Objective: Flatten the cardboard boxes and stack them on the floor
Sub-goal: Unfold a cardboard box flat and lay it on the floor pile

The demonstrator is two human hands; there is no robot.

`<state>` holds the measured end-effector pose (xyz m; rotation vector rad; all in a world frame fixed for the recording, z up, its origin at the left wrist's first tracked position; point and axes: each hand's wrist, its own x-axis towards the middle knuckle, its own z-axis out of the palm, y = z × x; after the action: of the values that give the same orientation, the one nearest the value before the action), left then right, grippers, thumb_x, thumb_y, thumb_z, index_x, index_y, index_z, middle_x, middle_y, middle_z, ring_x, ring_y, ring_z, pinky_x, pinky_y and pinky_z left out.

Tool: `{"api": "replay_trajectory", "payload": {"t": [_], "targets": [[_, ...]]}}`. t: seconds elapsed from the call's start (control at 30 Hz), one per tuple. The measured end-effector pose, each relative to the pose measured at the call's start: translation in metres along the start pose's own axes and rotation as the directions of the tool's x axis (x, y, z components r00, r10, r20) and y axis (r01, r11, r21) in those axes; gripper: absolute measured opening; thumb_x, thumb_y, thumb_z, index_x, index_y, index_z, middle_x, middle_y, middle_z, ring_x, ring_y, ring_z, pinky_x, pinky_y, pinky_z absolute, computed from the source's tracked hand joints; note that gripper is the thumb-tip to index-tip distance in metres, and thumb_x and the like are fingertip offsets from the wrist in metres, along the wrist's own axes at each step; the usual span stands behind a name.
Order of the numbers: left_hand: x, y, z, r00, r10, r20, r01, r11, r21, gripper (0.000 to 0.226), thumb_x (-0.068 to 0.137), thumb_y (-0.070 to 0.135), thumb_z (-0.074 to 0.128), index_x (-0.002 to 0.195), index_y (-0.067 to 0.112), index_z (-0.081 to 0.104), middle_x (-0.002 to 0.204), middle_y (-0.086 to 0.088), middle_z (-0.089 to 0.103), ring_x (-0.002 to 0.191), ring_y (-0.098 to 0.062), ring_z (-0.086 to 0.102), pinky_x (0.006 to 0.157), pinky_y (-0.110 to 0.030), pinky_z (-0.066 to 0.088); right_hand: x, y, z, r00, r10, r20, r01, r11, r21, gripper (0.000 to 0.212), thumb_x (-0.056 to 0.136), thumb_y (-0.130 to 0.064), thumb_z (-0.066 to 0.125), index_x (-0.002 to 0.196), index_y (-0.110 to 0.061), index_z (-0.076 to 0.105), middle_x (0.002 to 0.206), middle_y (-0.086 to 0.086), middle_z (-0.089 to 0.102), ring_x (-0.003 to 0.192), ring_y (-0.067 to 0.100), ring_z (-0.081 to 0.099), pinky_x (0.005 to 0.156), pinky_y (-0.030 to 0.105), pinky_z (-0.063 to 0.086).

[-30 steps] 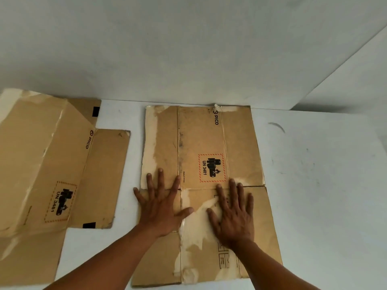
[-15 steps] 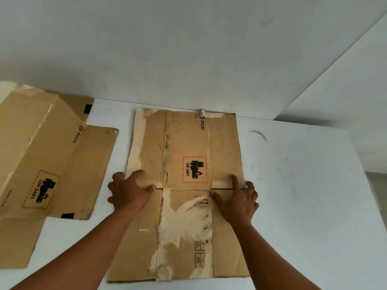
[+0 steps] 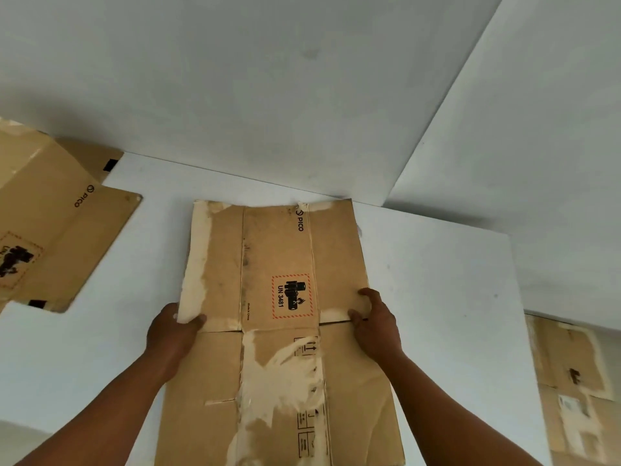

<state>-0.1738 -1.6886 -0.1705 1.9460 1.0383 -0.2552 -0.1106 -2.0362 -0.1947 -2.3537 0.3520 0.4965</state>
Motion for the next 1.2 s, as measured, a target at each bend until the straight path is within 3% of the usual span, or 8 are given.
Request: {"api": "replay_trajectory", "payload": {"t": [0.1, 0.27, 0.43, 0.57, 0.77, 0.9, 1.2], "targets": [[-0.043, 0.004, 0.030, 0.999, 0.049, 0.023, -0.049, 0.999, 0.006, 0.048, 0.094, 0.024, 0.064, 0.137, 0.014, 0.046, 0.128, -0.012, 0.057, 0.099, -0.025, 0.052, 0.082, -0.037, 0.045, -0.011, 0.037, -0.030, 1.000, -0.012, -0.005, 0.012, 0.999, 0.040, 0.043, 0.097, -0.031, 0.058, 0.137, -0.034, 0.041, 0.132, 0.002, 0.058, 0.111, 0.024, 0.061, 0.092, 0.039, 0.052], [-0.103, 0.012, 0.073, 0.993, 0.115, -0.005, -0.115, 0.993, 0.015, 0.043, 0.095, 0.018, 0.062, 0.135, 0.013, 0.047, 0.126, -0.013, 0.059, 0.095, -0.024, 0.053, 0.080, -0.035, 0.045, -0.034, 0.096, -0.068, 0.999, -0.010, -0.035, 0.012, 0.997, 0.078, 0.040, 0.098, -0.027, 0.055, 0.135, -0.036, 0.042, 0.125, 0.004, 0.063, 0.104, 0.021, 0.062, 0.088, 0.033, 0.051], [-0.174, 0.016, 0.123, 0.981, 0.193, -0.018, -0.193, 0.981, 0.008, 0.039, 0.095, 0.017, 0.063, 0.131, 0.013, 0.052, 0.121, -0.013, 0.062, 0.093, -0.024, 0.054, 0.079, -0.036, 0.046, -0.081, 0.167, -0.115, 0.997, 0.031, -0.076, -0.020, 0.989, 0.143, 0.041, 0.100, -0.021, 0.053, 0.137, -0.034, 0.042, 0.129, 0.003, 0.062, 0.108, 0.024, 0.063, 0.096, 0.042, 0.053], [-0.244, 0.007, 0.164, 0.979, 0.203, -0.015, -0.203, 0.979, -0.013, 0.038, 0.094, 0.015, 0.064, 0.130, 0.013, 0.054, 0.119, -0.012, 0.063, 0.092, -0.024, 0.054, 0.078, -0.035, 0.044, -0.119, 0.227, -0.162, 0.992, 0.093, -0.083, -0.078, 0.982, 0.173, 0.044, 0.100, -0.017, 0.050, 0.138, -0.036, 0.039, 0.124, 0.006, 0.063, 0.096, 0.022, 0.062, 0.092, 0.045, 0.056], [-0.325, 0.022, 0.232, 0.963, 0.265, 0.054, -0.262, 0.964, -0.051, 0.041, 0.094, 0.017, 0.065, 0.132, 0.014, 0.052, 0.125, -0.014, 0.061, 0.097, -0.025, 0.054, 0.081, -0.038, 0.045, -0.158, 0.297, -0.242, 0.973, 0.164, -0.160, -0.121, 0.961, 0.251, 0.059, 0.098, -0.016, 0.053, 0.149, -0.035, 0.028, 0.123, 0.004, 0.064, 0.105, 0.027, 0.064, 0.093, 0.047, 0.055], [-0.362, 0.060, 0.301, 0.937, 0.325, 0.127, -0.322, 0.946, -0.045, 0.041, 0.095, 0.018, 0.064, 0.133, 0.013, 0.050, 0.126, -0.015, 0.061, 0.105, -0.033, 0.058, 0.083, -0.040, 0.047, -0.159, 0.353, -0.299, 0.947, 0.219, -0.233, -0.146, 0.945, 0.294, 0.050, 0.097, -0.017, 0.053, 0.143, -0.031, 0.041, 0.125, 0.005, 0.065, 0.108, 0.026, 0.063, 0.094, 0.049, 0.054], [-0.449, 0.131, 0.526, 0.902, 0.336, 0.271, -0.354, 0.935, 0.022, 0.034, 0.102, 0.015, 0.049, 0.135, 0.012, 0.047, 0.130, -0.014, 0.059, 0.101, -0.024, 0.054, 0.085, -0.035, 0.044, -0.109, 0.551, -0.439, 0.878, 0.385, -0.285, -0.261, 0.883, 0.390, 0.044, 0.100, -0.020, 0.050, 0.142, -0.030, 0.045, 0.128, 0.006, 0.063, 0.106, 0.025, 0.059, 0.093, 0.050, 0.054]]}}
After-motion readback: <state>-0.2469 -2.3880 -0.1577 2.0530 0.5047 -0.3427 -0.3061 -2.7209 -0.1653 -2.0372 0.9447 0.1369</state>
